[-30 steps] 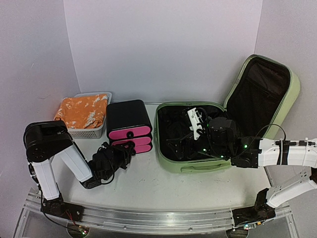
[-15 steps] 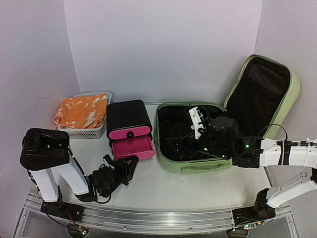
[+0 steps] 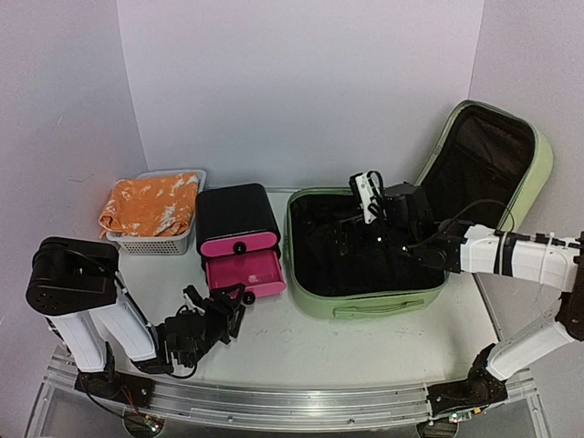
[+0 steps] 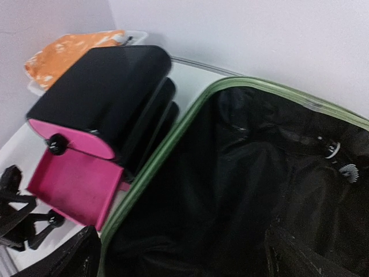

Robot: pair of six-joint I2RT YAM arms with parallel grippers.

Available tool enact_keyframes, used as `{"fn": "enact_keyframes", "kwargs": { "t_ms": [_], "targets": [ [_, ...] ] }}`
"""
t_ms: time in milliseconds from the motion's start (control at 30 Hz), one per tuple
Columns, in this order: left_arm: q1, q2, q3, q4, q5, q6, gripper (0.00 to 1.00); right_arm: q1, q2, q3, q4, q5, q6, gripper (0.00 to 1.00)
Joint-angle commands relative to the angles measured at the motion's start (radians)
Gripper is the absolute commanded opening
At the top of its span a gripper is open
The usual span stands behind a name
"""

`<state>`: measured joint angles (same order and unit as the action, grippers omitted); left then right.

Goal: Open, take out, and arrange the luggage
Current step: Open the drawer of the storage box.

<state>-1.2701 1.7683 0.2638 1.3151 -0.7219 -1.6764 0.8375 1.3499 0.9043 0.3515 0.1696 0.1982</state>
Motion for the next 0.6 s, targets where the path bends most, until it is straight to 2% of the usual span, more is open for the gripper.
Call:
{"fn": "enact_keyframes", "kwargs": {
  "t_ms": [0, 167, 333, 500, 567],
  "targets": [
    [-0.016, -0.025, -0.017, -0.009, -0.004, 0.016, 0.73, -0.112, 0.075, 0.112, -0.051, -0.019, -0.071, 0.98],
    [-0.052, -0.056, -0.049, -0.032, -0.002, 0.043, 0.73, -0.265, 0.212, 0.217, -0.088, -0.025, -0.107, 0.97],
    [-0.098, -0.166, -0.072, -0.142, -0.035, 0.106, 0.73, -0.294, 0.348, 0.339, -0.100, 0.120, -0.183, 0.97],
    [-0.115, -0.396, -0.045, -0.511, -0.026, 0.127, 0.74, -0.318, 0.489, 0.465, -0.129, 0.186, -0.286, 0.97],
    [-0.118, -0.516, -0.014, -0.778, -0.024, 0.126, 0.75, -0.322, 0.534, 0.509, -0.133, 0.206, -0.317, 0.97]
  ]
}}
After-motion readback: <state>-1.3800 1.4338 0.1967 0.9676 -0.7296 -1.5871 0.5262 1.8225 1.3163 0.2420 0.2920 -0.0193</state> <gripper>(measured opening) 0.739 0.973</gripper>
